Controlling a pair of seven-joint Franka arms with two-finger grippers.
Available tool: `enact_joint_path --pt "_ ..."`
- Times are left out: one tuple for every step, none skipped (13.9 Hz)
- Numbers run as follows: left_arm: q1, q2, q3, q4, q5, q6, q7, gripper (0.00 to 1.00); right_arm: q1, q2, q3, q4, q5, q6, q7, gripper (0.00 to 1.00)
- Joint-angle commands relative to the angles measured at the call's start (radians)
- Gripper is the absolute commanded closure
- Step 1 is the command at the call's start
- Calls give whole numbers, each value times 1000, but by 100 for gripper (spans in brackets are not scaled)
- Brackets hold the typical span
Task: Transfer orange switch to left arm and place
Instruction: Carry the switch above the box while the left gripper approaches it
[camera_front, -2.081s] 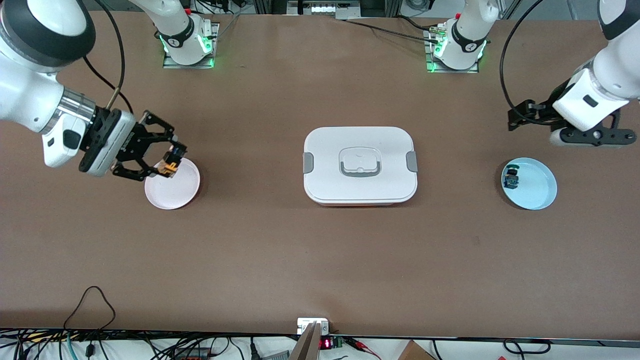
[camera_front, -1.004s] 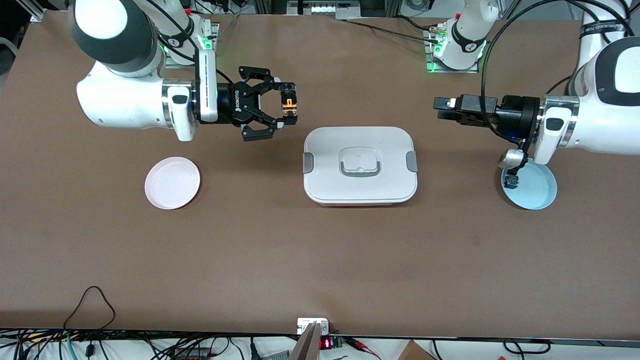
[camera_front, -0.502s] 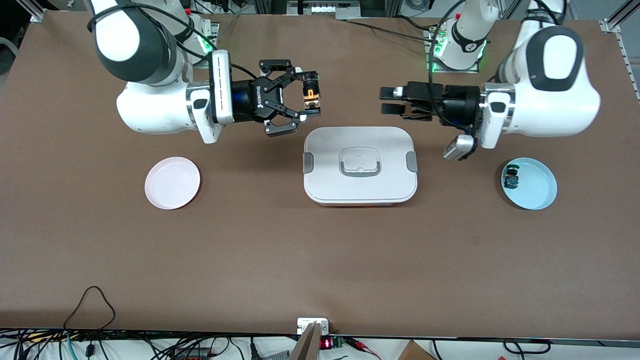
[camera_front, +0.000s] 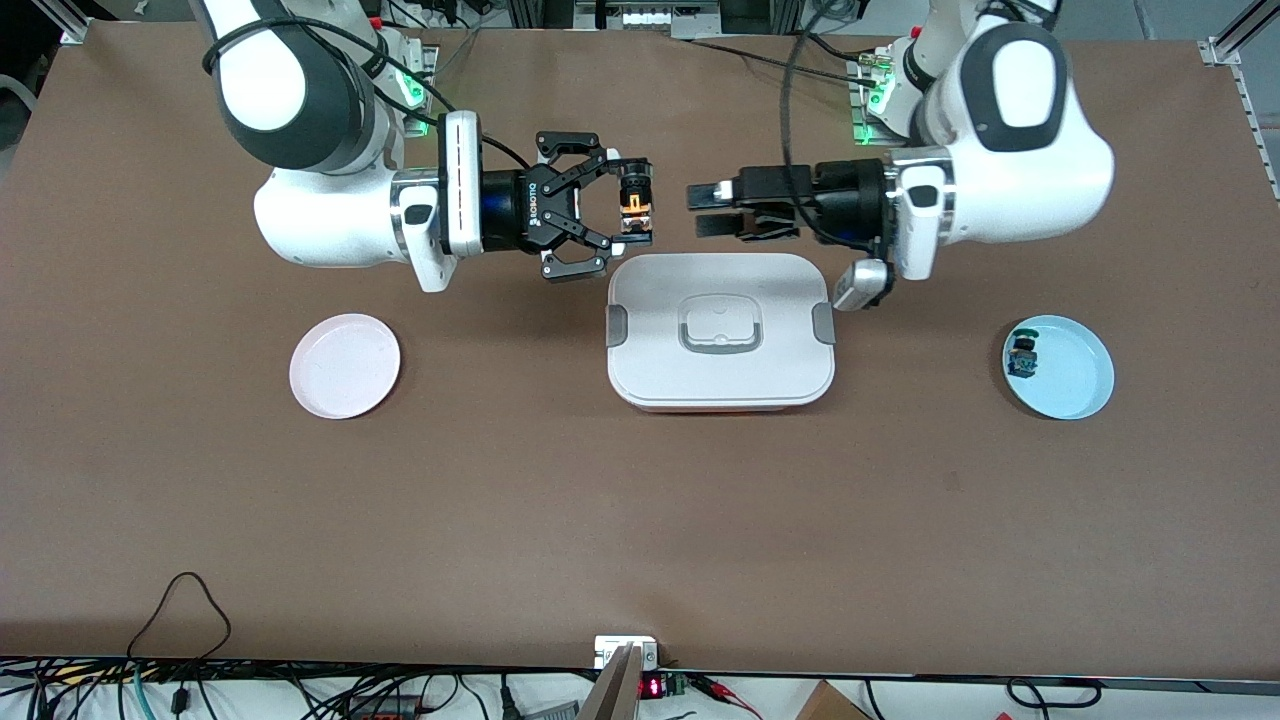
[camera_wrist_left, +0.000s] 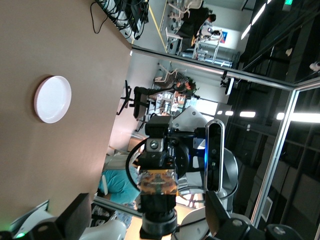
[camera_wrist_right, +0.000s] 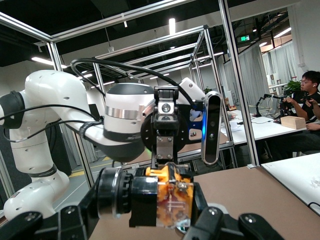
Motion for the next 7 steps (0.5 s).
enact_joint_path --pt "12 -11 -22 -19 -43 22 32 3 20 2 -9 -1 25 12 -22 100" --pt "10 -8 -35 -16 -48 33 32 5 20 2 -9 -1 25 21 -22 100" --pt "10 -6 -48 -16 -48 45 32 6 24 2 -9 -1 25 30 -22 100" --pt "10 -6 -57 -16 -48 45 32 12 33 2 -9 -1 25 33 -22 100" --pt "10 -6 -61 -14 -48 47 33 17 33 2 -9 -1 25 41 -22 100" --pt "10 -4 -62 -13 -48 47 33 22 33 2 -9 -1 24 42 -22 100" --pt "9 2 -62 -10 -48 61 41 22 33 2 -9 -2 24 44 -22 100"
